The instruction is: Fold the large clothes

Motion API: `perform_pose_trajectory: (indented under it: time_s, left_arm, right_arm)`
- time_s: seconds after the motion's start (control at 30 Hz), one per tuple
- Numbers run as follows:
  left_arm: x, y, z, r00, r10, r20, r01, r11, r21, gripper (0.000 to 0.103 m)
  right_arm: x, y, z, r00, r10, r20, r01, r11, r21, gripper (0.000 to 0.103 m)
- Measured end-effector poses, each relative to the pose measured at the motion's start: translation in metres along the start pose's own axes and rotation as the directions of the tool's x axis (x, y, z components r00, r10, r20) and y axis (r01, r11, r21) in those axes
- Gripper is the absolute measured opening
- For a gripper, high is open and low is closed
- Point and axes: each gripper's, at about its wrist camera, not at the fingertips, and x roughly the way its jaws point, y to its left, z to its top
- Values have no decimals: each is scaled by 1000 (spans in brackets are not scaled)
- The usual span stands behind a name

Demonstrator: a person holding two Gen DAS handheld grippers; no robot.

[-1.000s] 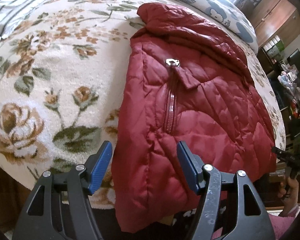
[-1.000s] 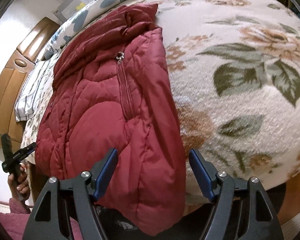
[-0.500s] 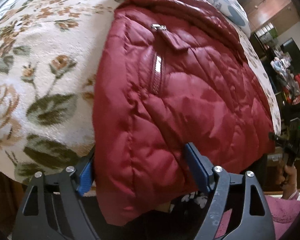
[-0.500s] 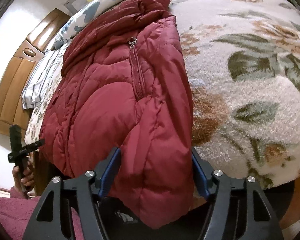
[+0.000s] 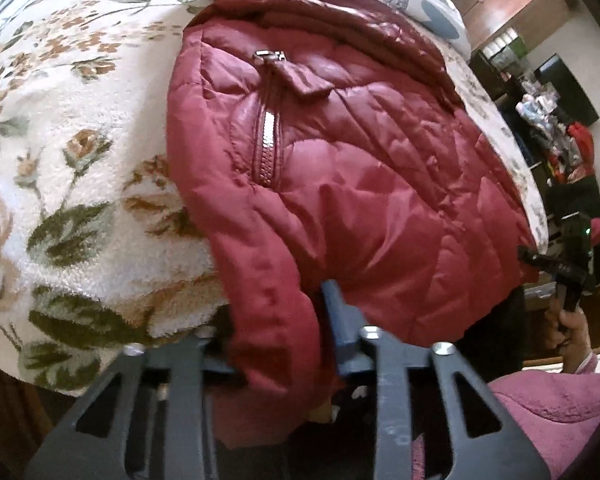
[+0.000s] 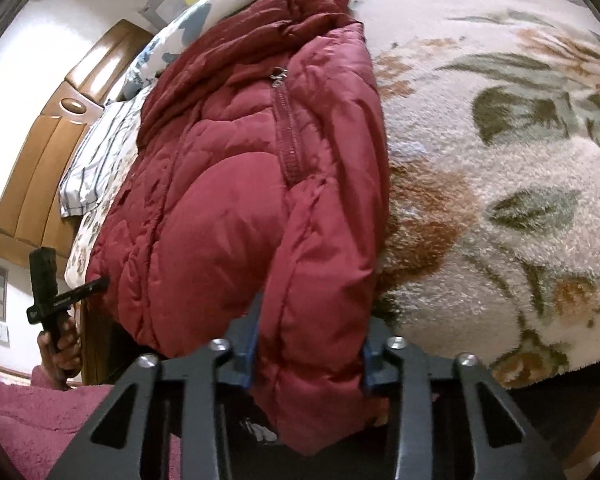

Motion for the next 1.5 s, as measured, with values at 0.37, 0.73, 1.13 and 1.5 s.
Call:
perform_pose_trajectory:
  time_s: [0.37,0.73,1.13,1.5]
  left_arm:
    - [-43,-15,13,992,-42,116,37,999,39,13]
    - [-85,-50,71,946,-40,322,13,996,88,12]
    - [-88,-44,132,906,3,423,8,1000,-25,12]
    - [-76,-49,193,898,67,434,-44,997,-63,12]
  right_arm:
    - [-35,8,9,986,132,97,-130,991,-28,23]
    - [-66,36,58,937,199,288,-181,980,-87,23]
    - [-73,46,119,894,135,427,-120,991,-61,22]
    - [-61,53,187,879,73,470,-60,997,-43,24]
